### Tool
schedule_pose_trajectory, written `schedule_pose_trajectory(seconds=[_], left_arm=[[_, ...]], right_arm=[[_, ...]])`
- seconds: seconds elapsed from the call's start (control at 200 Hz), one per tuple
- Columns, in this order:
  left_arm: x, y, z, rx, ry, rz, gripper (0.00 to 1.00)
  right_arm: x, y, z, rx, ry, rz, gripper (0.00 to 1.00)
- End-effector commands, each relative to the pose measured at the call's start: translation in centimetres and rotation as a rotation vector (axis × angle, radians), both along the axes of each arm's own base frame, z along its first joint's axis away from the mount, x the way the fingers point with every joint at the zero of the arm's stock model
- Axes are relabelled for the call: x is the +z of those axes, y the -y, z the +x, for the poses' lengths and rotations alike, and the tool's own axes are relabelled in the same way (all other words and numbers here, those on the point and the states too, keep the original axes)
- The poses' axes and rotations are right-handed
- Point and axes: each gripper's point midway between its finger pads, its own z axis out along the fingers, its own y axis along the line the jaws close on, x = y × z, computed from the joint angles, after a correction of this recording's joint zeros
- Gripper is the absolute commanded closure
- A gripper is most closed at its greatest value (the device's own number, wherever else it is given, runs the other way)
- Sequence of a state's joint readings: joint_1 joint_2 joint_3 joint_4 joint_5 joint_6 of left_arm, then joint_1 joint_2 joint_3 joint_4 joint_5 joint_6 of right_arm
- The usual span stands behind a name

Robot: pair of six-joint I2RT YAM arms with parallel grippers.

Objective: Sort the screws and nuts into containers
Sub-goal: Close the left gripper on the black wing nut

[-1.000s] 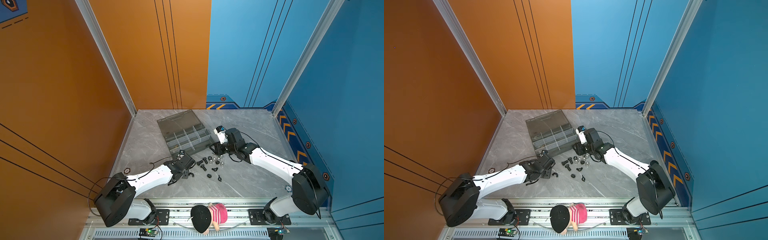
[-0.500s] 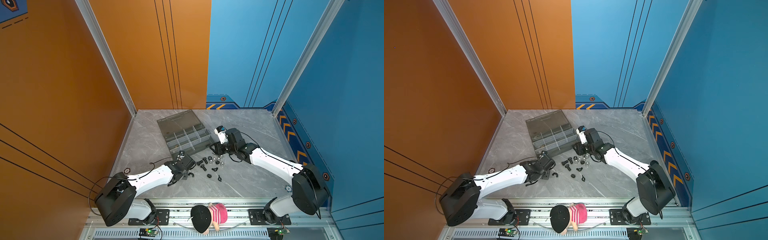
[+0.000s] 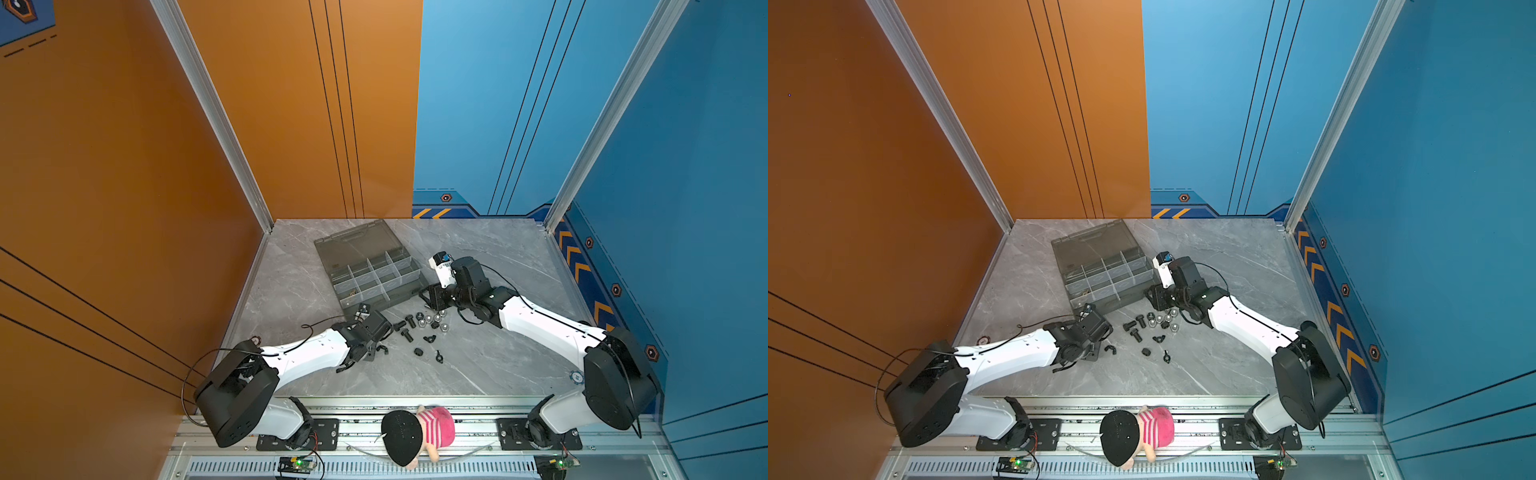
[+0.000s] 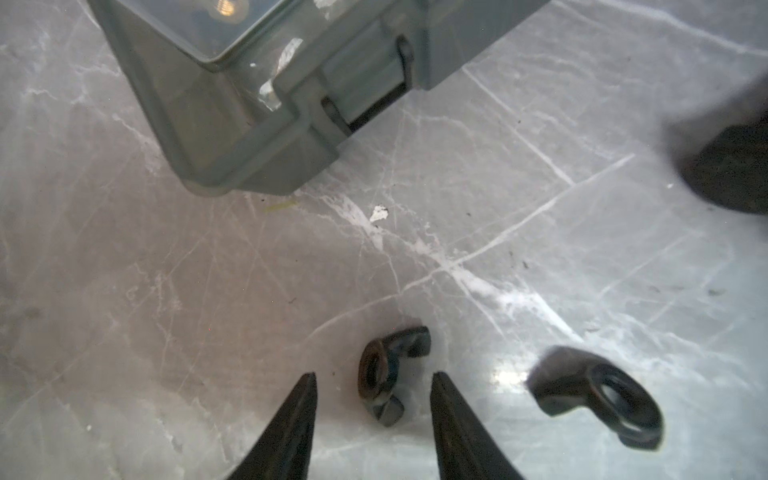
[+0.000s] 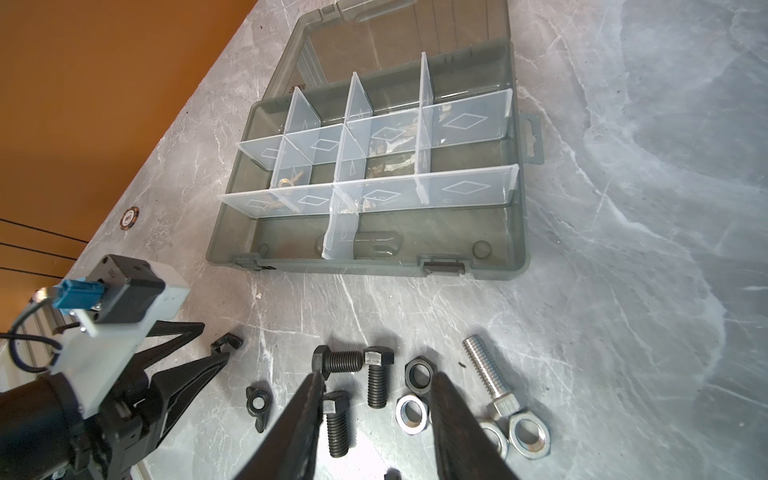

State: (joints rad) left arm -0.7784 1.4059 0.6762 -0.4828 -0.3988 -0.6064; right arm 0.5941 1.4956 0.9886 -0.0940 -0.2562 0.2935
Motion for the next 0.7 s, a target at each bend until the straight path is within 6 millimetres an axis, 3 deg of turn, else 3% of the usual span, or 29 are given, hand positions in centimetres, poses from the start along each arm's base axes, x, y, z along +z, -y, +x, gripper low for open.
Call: schedule_pose_trajectory(seconds=[0.0,0.696], left_arm=[[0.0,0.6,-0.1,-0.009,-0.017,-0.002,0.53],[-0.9,0.8,0.6,-0.002,-0.038,0.007,0.60]], right_arm=[[0.2,0.6,0.4,-0.035,0.006,0.004,0.55],[-0.9,0.2,0.7,-0.030,-0.020,-0.003,0.55]])
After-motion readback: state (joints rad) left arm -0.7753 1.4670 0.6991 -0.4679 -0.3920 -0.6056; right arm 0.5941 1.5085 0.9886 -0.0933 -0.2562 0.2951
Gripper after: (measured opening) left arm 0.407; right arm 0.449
